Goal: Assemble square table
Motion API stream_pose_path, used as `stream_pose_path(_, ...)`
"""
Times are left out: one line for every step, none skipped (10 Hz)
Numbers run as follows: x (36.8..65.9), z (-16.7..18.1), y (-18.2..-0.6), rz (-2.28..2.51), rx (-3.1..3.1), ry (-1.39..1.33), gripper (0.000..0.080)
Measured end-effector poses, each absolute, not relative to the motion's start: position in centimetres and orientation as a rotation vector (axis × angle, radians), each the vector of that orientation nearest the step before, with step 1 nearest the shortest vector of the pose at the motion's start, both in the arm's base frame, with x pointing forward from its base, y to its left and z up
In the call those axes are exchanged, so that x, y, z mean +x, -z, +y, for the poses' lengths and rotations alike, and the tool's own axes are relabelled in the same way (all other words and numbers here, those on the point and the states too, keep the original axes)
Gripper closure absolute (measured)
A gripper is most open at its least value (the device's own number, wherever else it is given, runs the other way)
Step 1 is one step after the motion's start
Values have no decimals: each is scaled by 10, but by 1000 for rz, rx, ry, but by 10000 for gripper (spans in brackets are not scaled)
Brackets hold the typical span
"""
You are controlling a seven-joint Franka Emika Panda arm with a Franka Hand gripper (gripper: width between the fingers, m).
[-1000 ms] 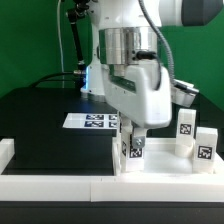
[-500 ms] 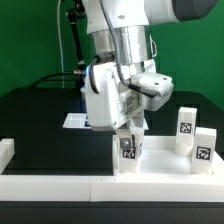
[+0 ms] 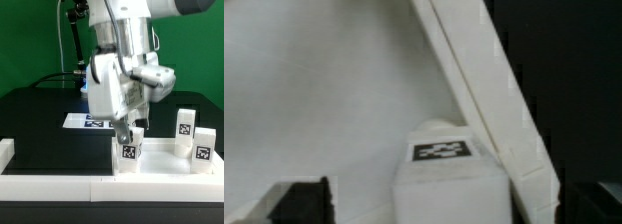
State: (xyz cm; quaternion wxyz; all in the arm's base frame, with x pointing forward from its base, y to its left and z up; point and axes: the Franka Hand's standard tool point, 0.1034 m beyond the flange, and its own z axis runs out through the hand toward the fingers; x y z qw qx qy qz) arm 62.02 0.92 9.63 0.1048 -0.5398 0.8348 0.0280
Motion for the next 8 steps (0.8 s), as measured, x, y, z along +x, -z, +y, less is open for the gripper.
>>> stream_pose_path(619,12,-117,2437,-1576,-77,159)
stream_pose_path(618,16,-145,2406,-1565,-98,151)
stream_pose_path(617,16,-162,2389,-1558,-116,151)
stream_pose_path(616,14,-160,2393,-1556,-114,151)
stream_pose_path(616,15,-157,2396,-1560,-117,151)
stream_pose_path(616,15,-157,2395,-1561,-117,151)
stream_pose_path(615,15,-157,2396,-1561,-117,151)
stream_pose_path(615,15,-156,2397,-1561,-117,151)
